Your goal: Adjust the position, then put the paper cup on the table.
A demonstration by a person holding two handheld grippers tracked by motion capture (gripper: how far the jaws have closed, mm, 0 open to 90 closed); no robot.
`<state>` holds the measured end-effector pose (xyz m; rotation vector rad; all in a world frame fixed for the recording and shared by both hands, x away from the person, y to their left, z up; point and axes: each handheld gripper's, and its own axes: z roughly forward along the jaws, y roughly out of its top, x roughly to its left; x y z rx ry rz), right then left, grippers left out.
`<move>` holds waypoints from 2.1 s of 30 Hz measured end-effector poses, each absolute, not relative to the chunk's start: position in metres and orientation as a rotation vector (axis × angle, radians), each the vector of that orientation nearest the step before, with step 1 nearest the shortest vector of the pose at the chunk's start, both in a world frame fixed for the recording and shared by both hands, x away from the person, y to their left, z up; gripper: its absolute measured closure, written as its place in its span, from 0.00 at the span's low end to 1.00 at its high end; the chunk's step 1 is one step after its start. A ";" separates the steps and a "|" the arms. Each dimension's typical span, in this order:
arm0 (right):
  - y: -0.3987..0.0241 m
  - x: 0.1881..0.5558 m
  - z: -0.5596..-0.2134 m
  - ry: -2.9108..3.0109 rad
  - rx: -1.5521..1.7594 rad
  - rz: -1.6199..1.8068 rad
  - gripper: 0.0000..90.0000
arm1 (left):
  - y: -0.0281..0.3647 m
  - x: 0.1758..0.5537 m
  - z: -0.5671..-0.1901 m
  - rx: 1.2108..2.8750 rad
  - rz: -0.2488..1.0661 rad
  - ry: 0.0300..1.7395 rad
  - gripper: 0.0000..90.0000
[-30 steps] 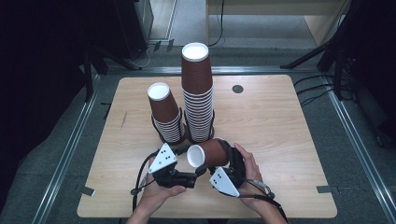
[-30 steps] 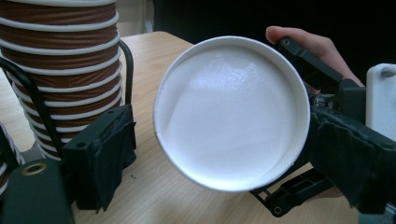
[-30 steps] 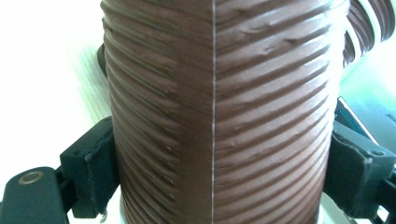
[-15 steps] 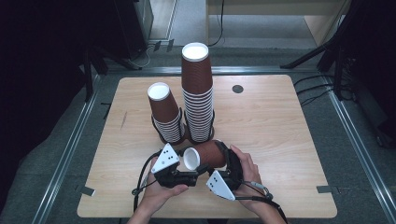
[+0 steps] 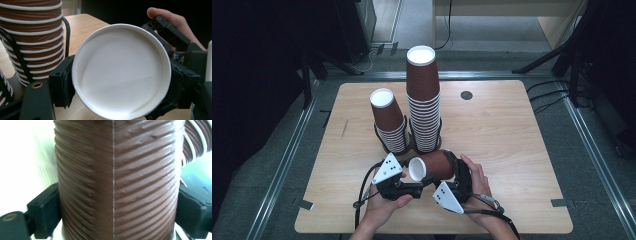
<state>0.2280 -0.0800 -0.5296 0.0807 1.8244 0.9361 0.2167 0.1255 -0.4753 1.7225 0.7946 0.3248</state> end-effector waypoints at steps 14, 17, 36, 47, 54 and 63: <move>-0.095 0.228 -0.522 1.826 0.079 0.973 0.00 | 0.135 0.219 -0.474 1.671 0.303 0.798 0.26; -0.100 0.228 -0.521 1.824 0.077 0.960 0.00 | 0.137 0.219 -0.473 1.656 0.291 0.792 0.26; -0.144 0.231 -0.513 1.761 0.188 0.891 0.00 | 0.148 0.219 -0.468 1.601 0.320 0.809 0.26; -0.151 0.228 -0.508 1.825 0.509 1.123 0.00 | 0.152 0.221 -0.467 1.572 0.340 0.821 0.26; -0.154 0.227 -0.503 1.781 0.769 1.370 0.00 | 0.151 0.223 -0.470 1.567 0.344 0.826 0.26; -0.150 0.217 -0.504 1.728 1.061 1.588 0.00 | 0.152 0.222 -0.469 1.550 0.346 0.824 0.26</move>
